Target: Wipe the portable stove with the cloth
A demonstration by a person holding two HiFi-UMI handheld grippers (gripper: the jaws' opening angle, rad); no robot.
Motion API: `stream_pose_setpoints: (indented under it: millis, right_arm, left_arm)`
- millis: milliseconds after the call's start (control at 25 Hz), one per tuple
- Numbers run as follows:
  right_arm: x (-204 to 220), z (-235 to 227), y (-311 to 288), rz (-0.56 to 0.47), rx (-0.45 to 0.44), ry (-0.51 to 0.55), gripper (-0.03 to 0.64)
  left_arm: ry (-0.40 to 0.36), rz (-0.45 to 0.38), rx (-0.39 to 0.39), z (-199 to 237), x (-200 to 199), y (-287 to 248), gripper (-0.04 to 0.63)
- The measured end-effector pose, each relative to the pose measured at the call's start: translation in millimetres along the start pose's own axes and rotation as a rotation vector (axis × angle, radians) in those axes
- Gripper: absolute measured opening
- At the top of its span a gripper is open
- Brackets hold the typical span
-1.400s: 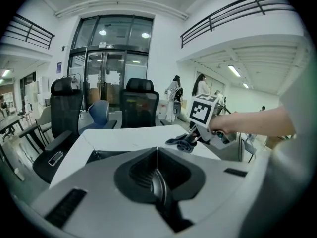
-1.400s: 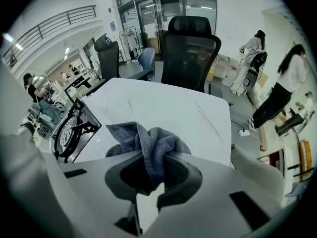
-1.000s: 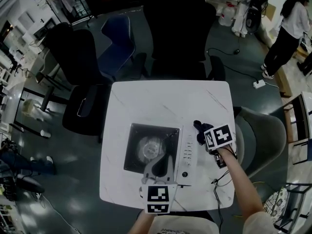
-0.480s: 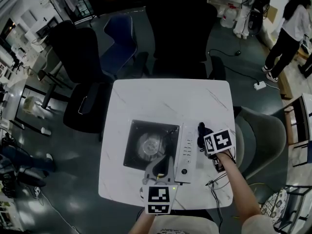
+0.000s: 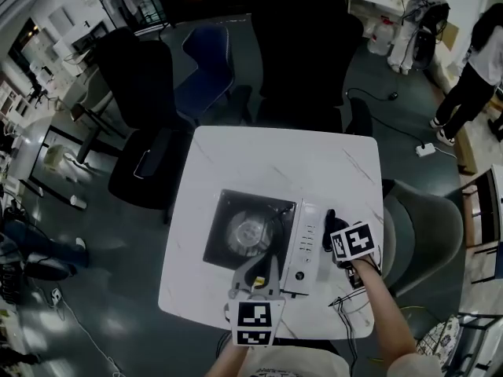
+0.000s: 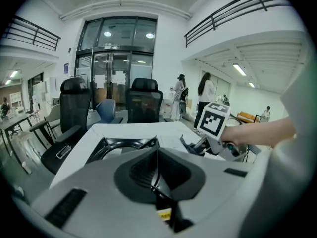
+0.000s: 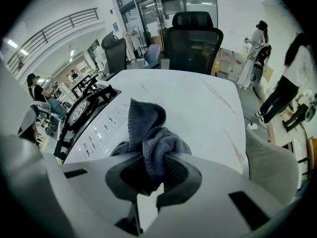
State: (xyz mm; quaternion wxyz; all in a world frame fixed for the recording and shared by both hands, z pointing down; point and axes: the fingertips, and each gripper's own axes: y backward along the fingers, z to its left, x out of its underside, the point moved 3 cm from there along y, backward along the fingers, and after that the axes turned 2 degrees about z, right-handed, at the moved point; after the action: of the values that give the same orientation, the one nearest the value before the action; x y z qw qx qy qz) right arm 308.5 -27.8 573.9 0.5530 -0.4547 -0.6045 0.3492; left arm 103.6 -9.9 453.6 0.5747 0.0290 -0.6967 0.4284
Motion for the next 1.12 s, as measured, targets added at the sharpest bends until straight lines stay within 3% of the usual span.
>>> stream_pose_setpoints:
  millis: [520, 1120]
  right_arm:
    - [33, 24, 5, 0.032, -0.042, 0.045, 0.049]
    - [80, 53, 12, 0.057, -0.046, -0.02, 0.049]
  left_arm:
    - [0.007, -0.004, -0.01, 7, 6, 10, 0.021]
    - [0.006, -0.001, 0.029, 40, 21, 27, 0.021]
